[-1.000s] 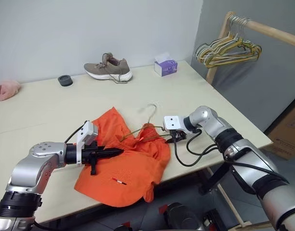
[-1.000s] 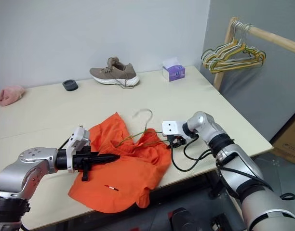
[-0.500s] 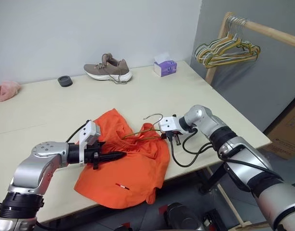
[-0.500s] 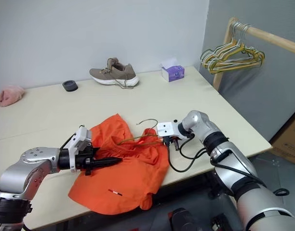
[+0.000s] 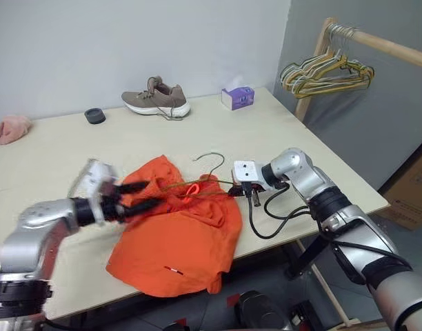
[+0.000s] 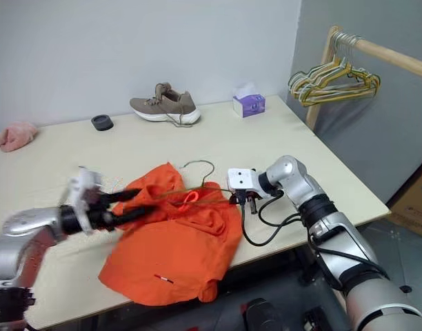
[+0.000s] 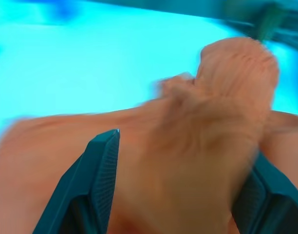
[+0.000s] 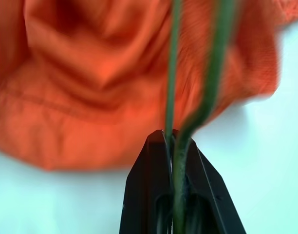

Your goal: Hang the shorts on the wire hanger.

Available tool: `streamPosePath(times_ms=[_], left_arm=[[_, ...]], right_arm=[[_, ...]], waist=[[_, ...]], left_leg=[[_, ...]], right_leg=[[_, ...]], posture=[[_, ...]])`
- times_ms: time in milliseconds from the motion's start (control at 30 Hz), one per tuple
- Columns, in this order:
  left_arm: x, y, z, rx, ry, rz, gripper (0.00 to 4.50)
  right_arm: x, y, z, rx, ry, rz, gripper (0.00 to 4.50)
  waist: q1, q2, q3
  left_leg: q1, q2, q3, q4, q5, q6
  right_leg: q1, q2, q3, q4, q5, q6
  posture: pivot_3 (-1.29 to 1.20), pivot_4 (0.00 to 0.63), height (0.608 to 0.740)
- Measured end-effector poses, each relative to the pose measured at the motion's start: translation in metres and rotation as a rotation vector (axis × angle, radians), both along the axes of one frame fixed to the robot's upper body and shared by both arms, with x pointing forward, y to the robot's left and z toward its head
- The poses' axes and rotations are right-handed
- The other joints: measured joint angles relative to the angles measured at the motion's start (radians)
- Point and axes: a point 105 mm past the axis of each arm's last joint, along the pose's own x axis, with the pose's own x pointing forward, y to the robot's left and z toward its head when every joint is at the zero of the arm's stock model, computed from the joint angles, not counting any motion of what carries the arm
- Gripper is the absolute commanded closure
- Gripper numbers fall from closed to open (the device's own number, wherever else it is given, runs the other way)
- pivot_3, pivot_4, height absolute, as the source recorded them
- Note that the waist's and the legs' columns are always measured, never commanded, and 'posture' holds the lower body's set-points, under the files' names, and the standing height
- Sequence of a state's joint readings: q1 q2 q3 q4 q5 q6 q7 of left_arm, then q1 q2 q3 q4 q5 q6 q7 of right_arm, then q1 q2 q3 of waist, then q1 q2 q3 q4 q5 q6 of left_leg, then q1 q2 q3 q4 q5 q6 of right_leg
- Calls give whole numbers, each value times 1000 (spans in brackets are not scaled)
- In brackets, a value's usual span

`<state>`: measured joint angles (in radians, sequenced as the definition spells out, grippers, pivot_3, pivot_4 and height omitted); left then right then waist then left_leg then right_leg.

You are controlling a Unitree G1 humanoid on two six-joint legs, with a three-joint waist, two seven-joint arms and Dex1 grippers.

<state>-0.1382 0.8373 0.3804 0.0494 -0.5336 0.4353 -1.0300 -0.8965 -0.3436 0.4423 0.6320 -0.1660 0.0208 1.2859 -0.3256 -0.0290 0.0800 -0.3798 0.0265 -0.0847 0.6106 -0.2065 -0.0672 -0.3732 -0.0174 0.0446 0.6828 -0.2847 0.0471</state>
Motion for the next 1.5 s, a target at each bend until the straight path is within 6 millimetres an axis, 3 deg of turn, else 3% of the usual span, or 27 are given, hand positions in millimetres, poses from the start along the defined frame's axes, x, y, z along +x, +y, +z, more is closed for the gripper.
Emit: streamPosePath(times_ms=[167, 300, 467, 567, 700, 767, 867, 1067, 1300, 1500], left_arm=[[9, 57, 4, -89, 0, 258, 1412], [7, 66, -4, -75, 27, 282, 1412], [-2, 47, -29, -37, 100, 190, 1412], [-8, 21, -42, -14, 142, 70, 1412], [-14, -15, -40, 32, 139, -106, 1412], [-11, -22, -35, 40, 120, -135, 1412], [-8, -25, -28, 50, 100, -165, 1412], [-8, -16, -31, 71, 117, -152, 1412], [-9, -16, -32, 78, 117, -152, 1412], [-11, -14, -33, 76, 114, -140, 1412]], right_arm=[[-8, 6, 3, 23, 9, 17, 4500], [-14, 5, 0, 25, 21, 21, 4500], [-16, -4, 2, 6, 11, 13, 4500], [-16, -11, 4, -7, -6, 5, 4500], [-5, -13, 7, -35, -108, -37, 4500], [8, -15, 9, -87, -201, -65, 4500], [23, -9, 16, -162, -341, -46, 4500], [34, 6, 15, -277, -470, 61, 4500], [19, 35, 11, -264, -413, 197, 4500], [6, 48, 19, -181, -278, 210, 4500]], waist=[[10, 0, 0], [19, 0, -1], [26, 0, -1], [25, 0, -1], [22, 1, -1], [20, 1, -1], [8, 1, -1], [-6, 1, -1], [-4, 1, -1], [3, 1, -1]], left_leg=[[0, 0, 0, 0, 0, 0], [-1, 0, 0, 0, 0, 0], [-1, 0, 0, 0, 0, 0], [-1, 0, 0, 0, 0, 0], [-1, 0, 0, 0, 0, 0], [0, 0, 1, 0, 0, 0], [0, 1, 1, 0, 0, 0], [-1, 0, 1, 0, 0, 0], [0, 1, 0, 0, 0, 0], [0, 1, -1, 0, 0, 0]], right_leg=[[0, 0, -1, 0, 0, 0], [0, 0, 0, -1, 0, 0], [0, -1, -1, -1, 0, 0], [0, -1, -1, -1, 0, 0], [0, 0, 0, 0, 0, 0], [0, 0, 0, 0, 1, 0], [-1, 0, 0, 0, 1, -1], [0, 0, 1, -1, 1, -1], [0, 0, 0, 0, 1, -1], [0, 0, -1, 0, 1, -2]], posture=[[-213, 0, 740], [-216, 0, 740], [-219, 0, 740], [-228, 0, 740], [-238, 0, 740], [-240, 0, 740], [-241, 0, 740], [-229, 0, 740], [-218, 0, 740], [-212, 0, 740]])
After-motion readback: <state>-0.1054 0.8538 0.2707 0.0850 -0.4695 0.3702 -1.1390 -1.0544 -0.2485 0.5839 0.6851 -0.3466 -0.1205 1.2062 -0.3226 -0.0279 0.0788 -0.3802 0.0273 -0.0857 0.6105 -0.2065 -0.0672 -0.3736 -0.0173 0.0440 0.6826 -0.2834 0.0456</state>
